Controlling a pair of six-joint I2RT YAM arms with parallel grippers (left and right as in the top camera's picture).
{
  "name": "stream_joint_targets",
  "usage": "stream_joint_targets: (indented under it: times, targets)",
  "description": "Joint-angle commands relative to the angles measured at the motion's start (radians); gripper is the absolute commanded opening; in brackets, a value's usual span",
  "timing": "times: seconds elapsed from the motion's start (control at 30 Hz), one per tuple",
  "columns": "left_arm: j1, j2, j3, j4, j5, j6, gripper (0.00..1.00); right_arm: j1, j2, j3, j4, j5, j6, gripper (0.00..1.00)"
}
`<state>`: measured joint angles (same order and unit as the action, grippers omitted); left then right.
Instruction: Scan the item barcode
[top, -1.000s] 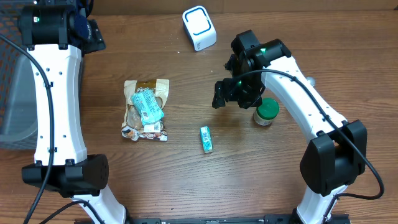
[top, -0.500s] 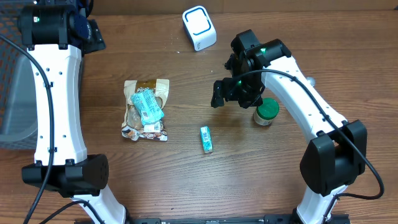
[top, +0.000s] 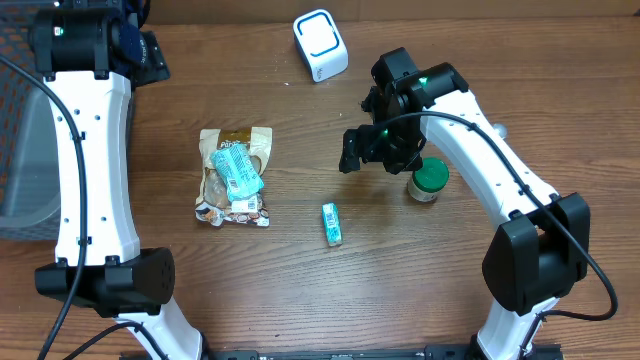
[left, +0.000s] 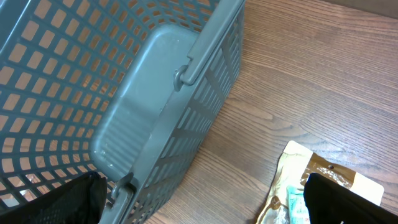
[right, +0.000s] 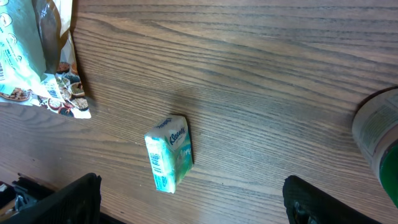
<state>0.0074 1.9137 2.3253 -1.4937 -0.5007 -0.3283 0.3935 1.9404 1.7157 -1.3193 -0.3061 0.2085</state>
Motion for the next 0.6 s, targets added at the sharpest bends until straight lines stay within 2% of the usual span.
stream_joint_targets:
  times: [0.0,0.57]
  targets:
    - [-0.001,-0.006,0.019,0.002,0.004,0.018,0.99,0.0,-0.004,-0.004,0.005,0.006,-0.005,0.91]
    - [-0.001,-0.006,0.019,0.002,0.004,0.018,1.0,0.0,-0.004,-0.004,0.005,0.006,-0.005,0.92]
